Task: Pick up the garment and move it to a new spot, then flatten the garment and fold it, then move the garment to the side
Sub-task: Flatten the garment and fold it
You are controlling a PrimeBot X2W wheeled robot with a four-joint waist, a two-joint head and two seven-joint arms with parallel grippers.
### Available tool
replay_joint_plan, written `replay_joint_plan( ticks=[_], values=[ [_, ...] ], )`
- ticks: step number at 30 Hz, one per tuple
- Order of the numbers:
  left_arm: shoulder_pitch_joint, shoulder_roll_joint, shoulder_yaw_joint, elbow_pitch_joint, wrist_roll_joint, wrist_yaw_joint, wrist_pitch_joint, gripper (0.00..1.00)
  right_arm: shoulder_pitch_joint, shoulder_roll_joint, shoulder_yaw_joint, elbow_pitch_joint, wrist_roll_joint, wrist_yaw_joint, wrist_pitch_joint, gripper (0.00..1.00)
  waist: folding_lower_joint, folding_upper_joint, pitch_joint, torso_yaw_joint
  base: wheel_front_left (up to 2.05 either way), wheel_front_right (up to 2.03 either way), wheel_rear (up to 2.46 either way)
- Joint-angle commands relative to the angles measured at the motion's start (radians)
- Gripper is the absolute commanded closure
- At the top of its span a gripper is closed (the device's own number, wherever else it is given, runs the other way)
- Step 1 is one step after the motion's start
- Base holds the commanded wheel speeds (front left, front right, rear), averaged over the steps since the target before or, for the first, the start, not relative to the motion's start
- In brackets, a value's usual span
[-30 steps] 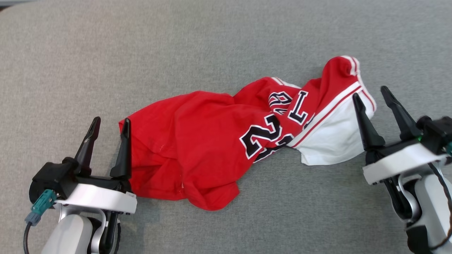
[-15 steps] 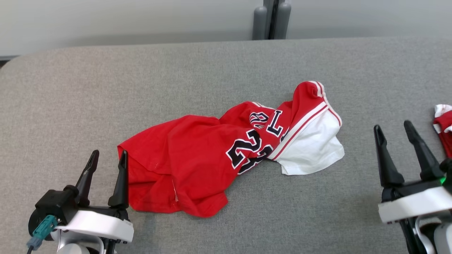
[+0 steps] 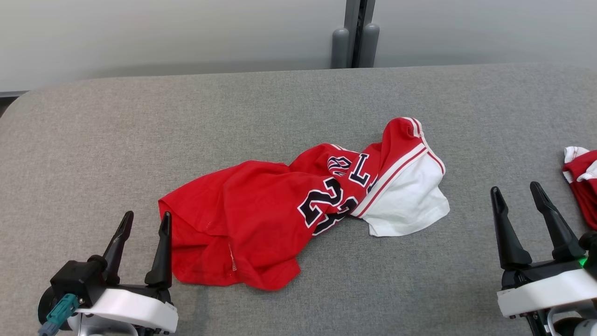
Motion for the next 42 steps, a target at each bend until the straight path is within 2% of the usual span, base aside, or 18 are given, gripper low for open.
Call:
replay_joint_plan(
  ticks=[1,7,16,23,24,25,26,34,42],
  values=[
    [0.008,0.007,0.0,-0.004,-0.004,0.003,0.003,0.0,0.011,-0.002,-0.001,-0.006,-0.005,0.0,0.001,0.0,0.0,0.0,0.001,0.001,0.0,0.0,0.0],
    [-0.005,0.004,-0.027,-0.021,0.004,-0.001,0.029,0.0,0.007,0.0,0.002,-0.012,-0.002,0.0,0.007,0.0,0.0,0.0,0.008,0.003,0.0,0.0,0.0],
    [0.028,-0.034,-0.155,-0.011,-0.04,-0.036,0.219,0.0,0.003,0.008,0.015,-0.002,0.008,0.0,0.002,0.0,0.0,0.0,0.033,-0.013,0.0,0.0,0.0],
    [0.003,-0.053,-0.194,0.048,-0.061,-0.051,0.278,0.0,-0.008,0.015,0.021,0.014,0.019,0.0,-0.007,0.0,0.0,0.0,0.053,-0.029,0.0,0.0,0.0],
    [-0.001,-0.054,-0.197,0.054,-0.063,-0.055,0.281,0.05,-0.008,0.016,0.022,0.016,0.02,0.0,-0.009,0.0,0.0,0.0,0.054,-0.032,0.0,0.0,0.0],
    [-0.005,-0.053,-0.199,0.06,-0.062,-0.06,0.278,0.69,-0.01,0.017,0.023,0.017,0.021,0.0,-0.01,0.0,0.0,0.0,0.056,-0.035,0.0,0.0,0.0],
    [-0.011,-0.05,-0.202,0.066,-0.059,-0.062,0.28,1.0,-0.011,0.018,0.022,0.019,0.023,0.0,-0.012,0.0,0.0,0.0,0.057,-0.037,0.0,0.0,0.0],
    [-0.032,-0.011,-0.208,0.007,-0.026,-0.067,0.284,1.0,-0.007,0.024,0.009,0.027,0.028,0.0,-0.021,0.0,0.0,0.0,0.054,-0.042,0.0,0.0,0.0],
    [-0.043,0.052,-0.234,-0.235,0.0,-0.072,0.366,1.0,0.006,0.032,0.002,0.036,0.031,0.0,-0.028,0.0,0.0,0.0,0.032,-0.028,0.0,0.0,0.0]
  ],
)
